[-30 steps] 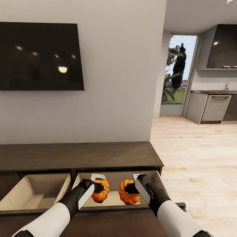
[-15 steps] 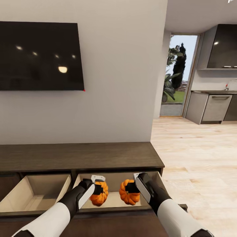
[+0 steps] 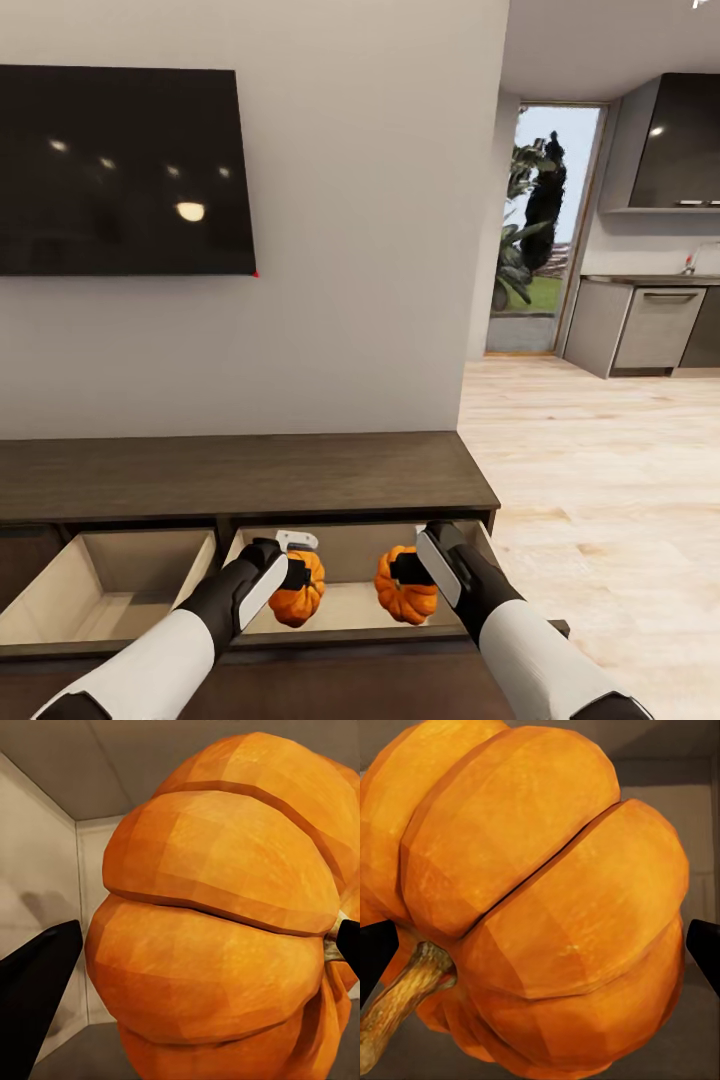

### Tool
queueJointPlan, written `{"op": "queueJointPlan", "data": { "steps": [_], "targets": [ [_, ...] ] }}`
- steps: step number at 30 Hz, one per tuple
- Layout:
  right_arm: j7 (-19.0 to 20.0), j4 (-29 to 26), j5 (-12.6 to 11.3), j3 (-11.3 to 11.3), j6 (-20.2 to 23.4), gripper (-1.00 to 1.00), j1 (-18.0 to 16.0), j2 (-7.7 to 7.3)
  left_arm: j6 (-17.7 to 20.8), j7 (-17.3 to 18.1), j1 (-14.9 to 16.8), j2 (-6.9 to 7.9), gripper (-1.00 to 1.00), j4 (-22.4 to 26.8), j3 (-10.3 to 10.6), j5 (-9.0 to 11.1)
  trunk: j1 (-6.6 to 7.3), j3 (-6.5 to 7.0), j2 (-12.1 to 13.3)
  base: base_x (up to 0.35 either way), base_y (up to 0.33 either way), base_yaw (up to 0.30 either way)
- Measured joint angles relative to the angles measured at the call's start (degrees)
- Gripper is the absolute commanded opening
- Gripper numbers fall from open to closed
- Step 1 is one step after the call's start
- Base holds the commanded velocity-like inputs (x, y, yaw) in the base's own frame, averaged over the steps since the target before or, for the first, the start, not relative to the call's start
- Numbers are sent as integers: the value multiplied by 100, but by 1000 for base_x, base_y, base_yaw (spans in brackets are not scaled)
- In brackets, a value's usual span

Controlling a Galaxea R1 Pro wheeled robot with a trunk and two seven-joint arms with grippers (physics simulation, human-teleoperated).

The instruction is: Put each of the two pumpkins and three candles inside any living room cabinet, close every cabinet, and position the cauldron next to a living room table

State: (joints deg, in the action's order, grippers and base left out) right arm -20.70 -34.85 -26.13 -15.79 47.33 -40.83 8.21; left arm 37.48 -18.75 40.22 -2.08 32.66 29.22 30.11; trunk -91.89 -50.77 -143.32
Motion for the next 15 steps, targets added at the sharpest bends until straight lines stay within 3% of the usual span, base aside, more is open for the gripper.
{"op": "queueJointPlan", "data": {
  "steps": [15],
  "targets": [
    [-12, 1, 2, 21, 4, -100, 0, 7, 9, -82, 2, -7, -100, 7, -4, -12, 0, 0, 0, 62, -89, 0]
  ]
}}
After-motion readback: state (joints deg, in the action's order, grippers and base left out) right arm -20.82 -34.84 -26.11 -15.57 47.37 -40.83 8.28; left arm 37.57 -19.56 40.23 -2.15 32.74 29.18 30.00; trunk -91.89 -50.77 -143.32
